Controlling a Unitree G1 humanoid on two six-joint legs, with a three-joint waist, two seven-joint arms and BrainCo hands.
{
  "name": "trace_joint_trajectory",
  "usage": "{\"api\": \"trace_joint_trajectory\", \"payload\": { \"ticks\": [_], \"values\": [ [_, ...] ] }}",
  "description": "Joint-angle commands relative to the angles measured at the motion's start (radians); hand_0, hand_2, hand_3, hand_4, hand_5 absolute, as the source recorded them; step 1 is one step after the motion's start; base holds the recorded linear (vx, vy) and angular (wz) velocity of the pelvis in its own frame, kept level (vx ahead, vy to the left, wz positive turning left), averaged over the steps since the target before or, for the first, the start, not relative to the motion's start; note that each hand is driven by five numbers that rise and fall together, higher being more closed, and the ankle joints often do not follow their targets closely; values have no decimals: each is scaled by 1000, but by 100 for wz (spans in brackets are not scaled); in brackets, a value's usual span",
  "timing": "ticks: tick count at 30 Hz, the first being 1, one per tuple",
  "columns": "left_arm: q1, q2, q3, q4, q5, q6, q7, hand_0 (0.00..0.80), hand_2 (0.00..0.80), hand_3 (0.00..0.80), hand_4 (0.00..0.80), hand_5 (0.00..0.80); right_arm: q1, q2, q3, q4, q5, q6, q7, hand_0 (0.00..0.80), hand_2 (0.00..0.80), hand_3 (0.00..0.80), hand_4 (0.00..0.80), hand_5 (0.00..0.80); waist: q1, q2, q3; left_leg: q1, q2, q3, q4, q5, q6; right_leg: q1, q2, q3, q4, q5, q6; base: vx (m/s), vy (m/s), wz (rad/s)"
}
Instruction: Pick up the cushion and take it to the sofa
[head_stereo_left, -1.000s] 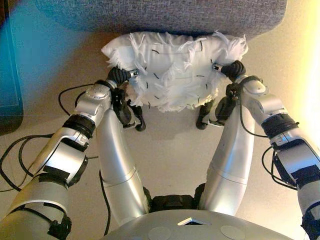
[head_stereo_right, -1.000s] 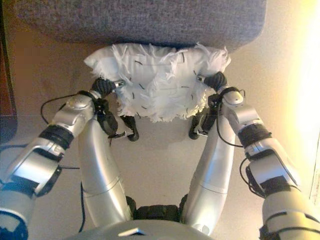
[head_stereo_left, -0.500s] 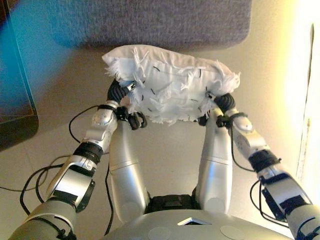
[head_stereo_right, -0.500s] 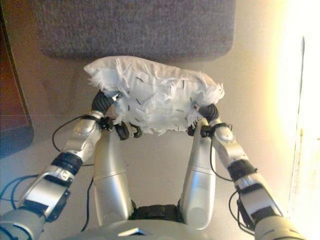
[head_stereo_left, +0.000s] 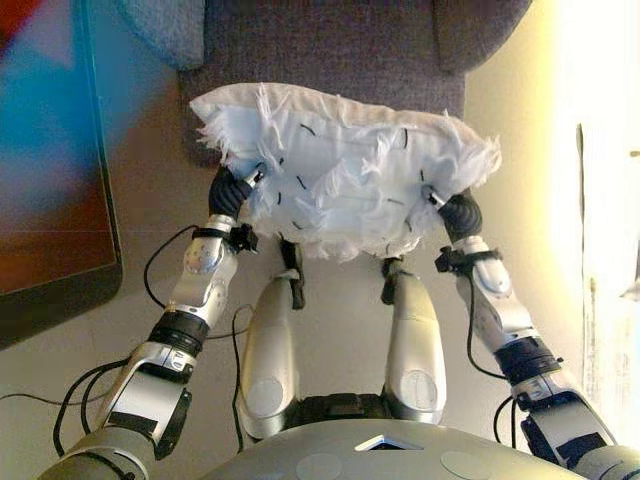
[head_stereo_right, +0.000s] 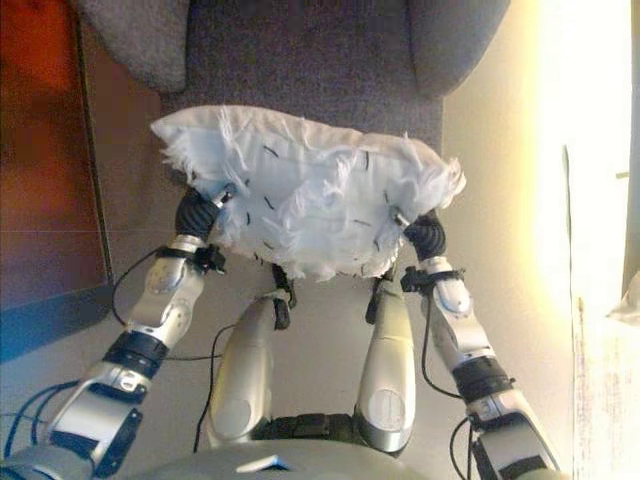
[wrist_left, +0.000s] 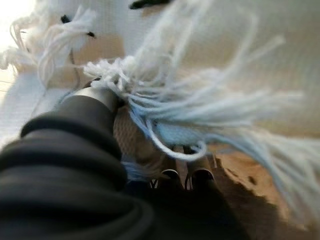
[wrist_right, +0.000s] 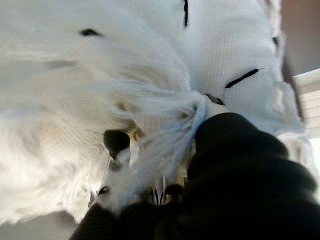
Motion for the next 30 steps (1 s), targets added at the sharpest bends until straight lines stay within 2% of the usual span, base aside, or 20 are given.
{"api": "trace_joint_trajectory", "payload": {
  "ticks": [1, 6, 8, 11, 13, 16, 21, 26, 30],
  "values": [
    [-34, -40, -12, -153, 34, -55, -11, 800, 800, 800, 800, 800, -3, 17, 4, -114, 34, -31, 40, 800, 800, 800, 800, 800, 39, 9, -182, 78, -16, -51, -155, 69, 0, 110, -32, -36, -89, 42, 15, 85, 11, -5],
    [0, -34, 28, -163, 15, 47, -4, 800, 800, 800, 800, 800, 10, 28, -27, -125, 40, 69, -5, 800, 800, 800, 800, 800, 47, -10, -292, 281, -32, -26, -310, 85, 3, 303, -1, -53, -220, 54, 32, 190, 13, -4],
    [15, -35, 49, -162, 3, 64, -10, 800, 800, 800, 800, 800, 12, 33, -28, -120, 44, 85, 2, 800, 800, 800, 800, 800, 46, -15, -340, 345, -34, -13, -351, 87, 3, 360, 12, -56, -261, 59, 34, 246, 20, -4],
    [16, -43, 67, -144, 20, 113, -11, 800, 800, 800, 800, 800, -15, 41, -2, -52, -64, 127, -53, 800, 800, 800, 800, 800, 46, -23, -408, 420, -36, 9, -376, 77, 4, 424, 27, -49, -295, 61, 34, 230, 8, -8],
    [-12, -40, 60, -98, 69, 137, 29, 800, 800, 800, 800, 800, -71, 54, 33, 23, -27, 160, -63, 800, 800, 800, 800, 800, 44, -28, -451, 471, -34, 23, -396, 69, 7, 462, 36, -44, -313, 61, 32, 231, 9, -20],
    [1, -24, 85, -98, 14, 141, 11, 800, 800, 800, 800, 800, -79, 72, 50, 27, -12, 191, -70, 800, 800, 800, 800, 800, 34, -30, -493, 524, -33, 45, -414, 55, 11, 499, 52, -21, -327, 54, 27, 174, 7, -28],
    [66, -42, 132, -135, 17, 165, -12, 800, 800, 800, 800, 800, -14, 94, 27, -31, -34, 200, -64, 800, 800, 800, 800, 800, 18, -22, -510, 572, -35, 50, -422, 40, 17, 535, 58, 4, -320, 45, 19, 93, 52, -15],
    [83, -54, 155, -117, 1, 166, -40, 800, 800, 800, 800, 800, 3, 109, 0, -11, -38, 222, -67, 800, 800, 800, 800, 800, 12, -23, -514, 595, -43, 52, -407, 20, 25, 554, 41, 13, -293, 43, 17, 66, 105, -1],
    [45, -47, 125, -74, 44, 167, -34, 800, 800, 800, 800, 800, -1, 119, 1, 6, -29, 210, -87, 800, 800, 800, 800, 800, 12, -31, -499, 575, -72, 37, -349, -11, 54, 506, -9, 38, -133, 92, 16, 2, 98, 2]
  ]
}}
